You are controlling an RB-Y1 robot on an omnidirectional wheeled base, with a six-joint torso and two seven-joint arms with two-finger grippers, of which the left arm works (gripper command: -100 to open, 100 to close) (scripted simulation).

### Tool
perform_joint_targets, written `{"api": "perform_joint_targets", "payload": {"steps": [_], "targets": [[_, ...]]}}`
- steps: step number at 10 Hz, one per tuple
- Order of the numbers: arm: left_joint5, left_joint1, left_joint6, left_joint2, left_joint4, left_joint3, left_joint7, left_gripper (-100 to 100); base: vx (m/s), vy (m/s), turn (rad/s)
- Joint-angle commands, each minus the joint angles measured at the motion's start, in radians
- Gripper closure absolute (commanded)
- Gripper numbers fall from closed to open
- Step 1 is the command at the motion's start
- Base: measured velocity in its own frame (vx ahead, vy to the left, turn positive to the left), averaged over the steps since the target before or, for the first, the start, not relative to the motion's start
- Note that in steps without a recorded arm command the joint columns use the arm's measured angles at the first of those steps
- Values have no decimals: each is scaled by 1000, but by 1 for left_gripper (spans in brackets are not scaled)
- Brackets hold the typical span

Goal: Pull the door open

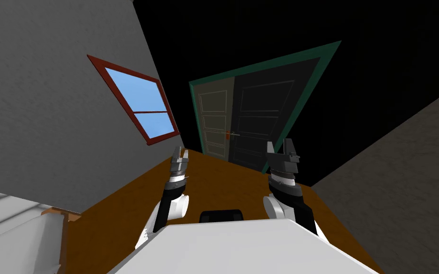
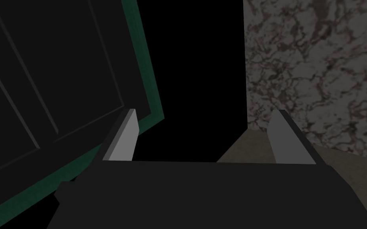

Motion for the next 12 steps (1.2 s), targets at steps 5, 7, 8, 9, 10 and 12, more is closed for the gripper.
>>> {"api": "perform_joint_targets", "payload": {"steps": [5,7,8,9,10,12], "targets": [[10,-71,-1,29,122,-8,15,-100,85,-20,-39],[15,-101,-1,40,172,-10,22,-100,83,-22,-45],[18,-118,-1,46,200,-11,26,-100,102,-10,-48],[20,-135,0,51,228,-12,30,-100,100,-10,-51],[23,-153,0,57,257,-13,33,-100,97,-19,-51],[29,-188,1,68,316,-15,41,-100,95,-31,-53]]}}
